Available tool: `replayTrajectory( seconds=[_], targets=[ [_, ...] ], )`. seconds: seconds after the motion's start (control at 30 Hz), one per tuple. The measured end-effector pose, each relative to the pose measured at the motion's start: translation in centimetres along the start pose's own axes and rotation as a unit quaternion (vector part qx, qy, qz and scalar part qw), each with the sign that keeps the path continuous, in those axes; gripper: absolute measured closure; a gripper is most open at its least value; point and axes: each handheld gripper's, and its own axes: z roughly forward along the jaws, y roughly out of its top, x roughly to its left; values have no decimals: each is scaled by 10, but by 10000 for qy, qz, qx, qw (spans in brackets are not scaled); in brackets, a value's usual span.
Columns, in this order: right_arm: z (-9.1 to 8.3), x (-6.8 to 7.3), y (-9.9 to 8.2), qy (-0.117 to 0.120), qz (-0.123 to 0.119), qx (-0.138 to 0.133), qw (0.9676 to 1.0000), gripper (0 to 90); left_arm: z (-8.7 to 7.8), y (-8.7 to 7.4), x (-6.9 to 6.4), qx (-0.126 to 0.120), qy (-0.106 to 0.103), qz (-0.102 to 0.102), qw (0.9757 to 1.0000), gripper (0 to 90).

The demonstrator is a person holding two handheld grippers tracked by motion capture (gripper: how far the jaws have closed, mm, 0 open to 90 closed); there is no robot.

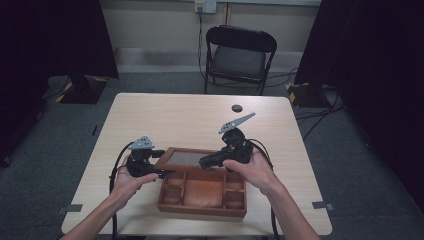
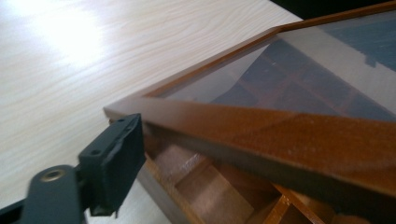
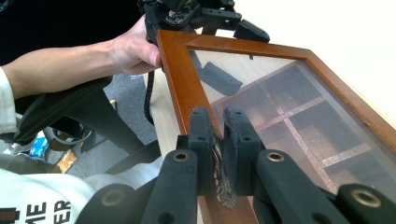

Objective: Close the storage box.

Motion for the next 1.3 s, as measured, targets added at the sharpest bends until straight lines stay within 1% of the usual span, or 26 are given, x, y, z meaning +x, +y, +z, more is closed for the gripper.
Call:
replayTrajectory(
  seconds=[0.03,0.07,0.1,0.17,0.2,0.23,0.27,0.3,0.33,0.4,0.47,0.53,0.57,0.6,0.63,0.67,0.7,0.73,0.77,0.87,0.93,1.0,1.17,1.2,1.3],
  targets=[
    [0,0,0,-4,-20,19,10000,827,-2,0,1,20,27,51,10000,183],
    [1,1,0,2,-45,52,10000,827,-5,-2,5,11,75,-33,10000,182],
    [1,1,0,5,-43,55,10000,827,-5,-2,5,11,75,-33,10000,182],
    [1,0,0,12,-54,78,10000,828,-11,-6,15,-48,144,-222,9996,182],
    [1,0,0,12,-54,78,10000,828,-11,-6,15,-48,144,-222,9996,175],
    [2,0,-1,32,-47,87,9999,828,-12,-7,19,11,217,-200,9996,175],
    [2,0,-1,33,-52,106,9999,828,-12,-7,20,39,262,-200,9994,178],
    [2,1,-1,33,-57,114,9999,828,-12,-8,21,117,328,-102,9993,188],
    [2,1,-1,26,-65,115,9999,828,-13,-9,21,152,391,-57,9991,189],
    [2,1,-2,32,-78,142,9999,828,-15,-12,21,158,337,-74,9993,193],
    [2,1,-3,52,-65,121,9999,827,-16,-14,18,172,369,0,9992,193],
    [2,0,-4,59,-80,121,9999,828,-16,-15,19,172,357,-26,9992,193],
    [2,0,-4,76,-113,122,9998,828,-16,-16,21,193,349,-65,9992,193],
    [2,1,-5,50,-128,130,9998,827,-16,-17,27,207,361,-163,9990,193],
    [2,1,-5,51,-152,147,9998,827,-16,-18,31,172,343,-301,9988,193],
    [2,2,-6,25,-160,166,9997,827,-17,-18,33,170,365,-366,9985,194],
    [2,3,-7,7,-167,171,9997,826,-18,-19,36,177,454,-487,9976,198],
    [2,3,-7,7,-167,171,9997,826,-18,-19,36,177,454,-487,9976,204],
    [3,3,-9,8,-163,204,9997,826,-21,-20,40,132,529,-569,9969,204],
    [4,3,-10,47,-151,219,9996,826,-23,-20,44,118,629,-566,9963,204],
    [5,5,-14,14,-164,284,9995,825,-25,-20,48,68,671,-644,9956,204],
    [5,6,-16,-13,-165,309,9994,824,-26,-20,50,47,720,-634,9954,204],
    [8,8,-21,-18,-200,408,9990,823,-25,-20,52,38,712,-684,9951,205],
    [12,9,-23,-19,-214,481,9986,824,-25,-20,52,61,740,-677,9949,204],
    [14,10,-25,-31,-253,498,9984,824,-25,-20,53,37,741,-693,9948,204]
  ],
)
